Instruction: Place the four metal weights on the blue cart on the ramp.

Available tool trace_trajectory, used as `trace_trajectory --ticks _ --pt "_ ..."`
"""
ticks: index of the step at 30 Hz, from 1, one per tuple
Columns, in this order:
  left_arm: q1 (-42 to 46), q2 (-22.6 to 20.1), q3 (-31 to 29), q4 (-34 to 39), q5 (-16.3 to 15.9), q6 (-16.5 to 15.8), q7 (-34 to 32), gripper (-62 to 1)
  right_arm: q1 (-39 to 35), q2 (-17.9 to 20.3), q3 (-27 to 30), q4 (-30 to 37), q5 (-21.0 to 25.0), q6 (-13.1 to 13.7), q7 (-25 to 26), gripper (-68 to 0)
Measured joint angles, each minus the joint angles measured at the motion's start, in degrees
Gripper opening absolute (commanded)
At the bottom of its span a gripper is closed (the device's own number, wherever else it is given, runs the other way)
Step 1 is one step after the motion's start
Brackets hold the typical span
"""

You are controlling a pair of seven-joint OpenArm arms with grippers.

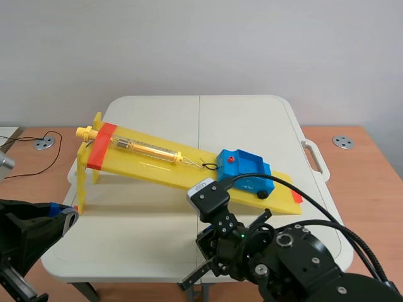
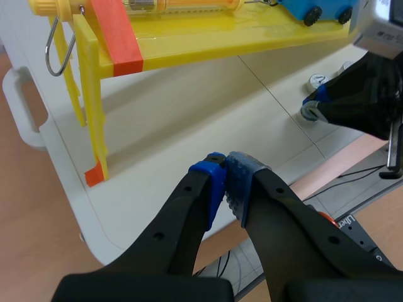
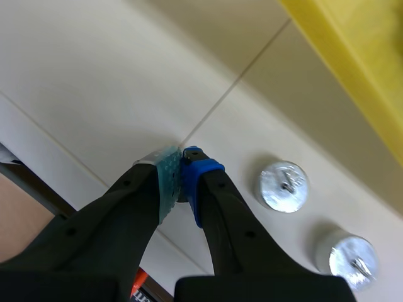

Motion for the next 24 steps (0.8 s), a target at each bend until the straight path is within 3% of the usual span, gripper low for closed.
trace_trajectory --ticks 11,18,24 --pt "-0.3 0.0 0.0 0.0 0.0 0.0 0.7 -58.0 -11.8 10.4 2.6 22.8 6.6 0.0 -4.1 -66.9" --pt "-0.3 0.0 0.0 0.0 0.0 0.0 0.7 -58.0 -18.2 11.6 12.5 32.6 15.9 0.0 -5.1 -66.9" --pt "-0.3 0.0 0.0 0.0 0.0 0.0 0.7 -58.0 -18.0 9.7 22.2 33.7 24.6 0.0 -5.4 -66.9"
